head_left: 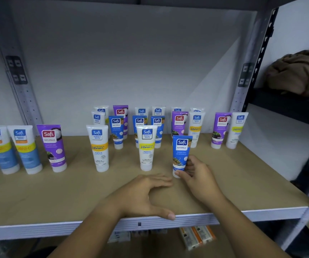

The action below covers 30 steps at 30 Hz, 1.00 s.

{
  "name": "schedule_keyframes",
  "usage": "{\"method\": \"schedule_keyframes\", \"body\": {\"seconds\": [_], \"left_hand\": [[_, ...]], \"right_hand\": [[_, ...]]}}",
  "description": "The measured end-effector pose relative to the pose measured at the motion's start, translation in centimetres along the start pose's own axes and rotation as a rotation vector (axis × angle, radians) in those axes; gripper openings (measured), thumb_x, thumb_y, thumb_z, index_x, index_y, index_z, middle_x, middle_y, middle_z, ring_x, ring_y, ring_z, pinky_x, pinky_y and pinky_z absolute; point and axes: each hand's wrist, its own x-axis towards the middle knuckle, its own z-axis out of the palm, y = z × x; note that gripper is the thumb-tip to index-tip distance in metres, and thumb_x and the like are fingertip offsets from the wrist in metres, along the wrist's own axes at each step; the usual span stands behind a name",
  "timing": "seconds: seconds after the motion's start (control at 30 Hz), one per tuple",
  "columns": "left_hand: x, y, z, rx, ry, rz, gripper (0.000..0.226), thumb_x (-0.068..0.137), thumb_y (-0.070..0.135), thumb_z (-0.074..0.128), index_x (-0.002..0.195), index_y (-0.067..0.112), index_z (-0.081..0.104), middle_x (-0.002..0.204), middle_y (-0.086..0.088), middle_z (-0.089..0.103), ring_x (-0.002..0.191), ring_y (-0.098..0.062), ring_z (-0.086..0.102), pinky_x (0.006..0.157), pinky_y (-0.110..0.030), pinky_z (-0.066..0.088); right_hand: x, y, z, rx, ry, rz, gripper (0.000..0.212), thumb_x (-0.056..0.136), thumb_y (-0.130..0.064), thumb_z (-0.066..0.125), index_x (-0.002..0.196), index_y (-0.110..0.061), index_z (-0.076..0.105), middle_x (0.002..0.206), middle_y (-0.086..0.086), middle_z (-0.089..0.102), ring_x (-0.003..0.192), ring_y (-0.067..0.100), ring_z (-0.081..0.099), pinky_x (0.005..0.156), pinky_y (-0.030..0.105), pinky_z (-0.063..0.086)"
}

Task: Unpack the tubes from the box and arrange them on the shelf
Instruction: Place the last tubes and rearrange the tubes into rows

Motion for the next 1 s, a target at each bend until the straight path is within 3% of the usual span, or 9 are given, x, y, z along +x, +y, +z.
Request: {"method": "schedule_keyframes", "body": {"seconds": [0.3,0.47,1.0], "left_hand": [[1.9,0.1,0.7,0.137,-0.119,0.083,0.099,0.073,0.069,0.069,0.155,0.034,0.025,0.161,0.022,0.017,0.145,0.014,0.005,0.124,-0.025,0.013],[2.8,-0.2,0.7,0.144,-0.137,0.082,0.104,0.067,0.072,0.069,0.154,0.037,0.024,0.16,0.026,0.017,0.144,0.015,0.007,0.123,-0.03,0.018],[3.3,-0.6,0.6,0.104,-0.157,0.08,0.104,0.064,0.073,0.072,0.152,0.039,0.027,0.159,0.028,0.018,0.143,0.016,0.012,0.123,-0.03,0.019]], "right_hand": [[1.5,1.5,-1.7,-0.097,0.001,-0.016,0.04,0.08,-0.013,0.079,0.115,-0.02,0.06,0.101,-0.012,0.071,0.091,-0.004,0.067,0.083,0.014,0.053],[2.4,1.8,-1.7,-0.116,0.001,-0.025,0.038,0.081,-0.01,0.078,0.11,-0.024,0.058,0.092,-0.023,0.065,0.087,-0.014,0.064,0.077,0.004,0.047],[3.3,2.6,-1.1,-0.092,0.022,-0.036,0.043,0.08,-0.009,0.078,0.119,-0.016,0.06,0.094,-0.019,0.066,0.085,-0.017,0.062,0.076,0.002,0.046]]}}
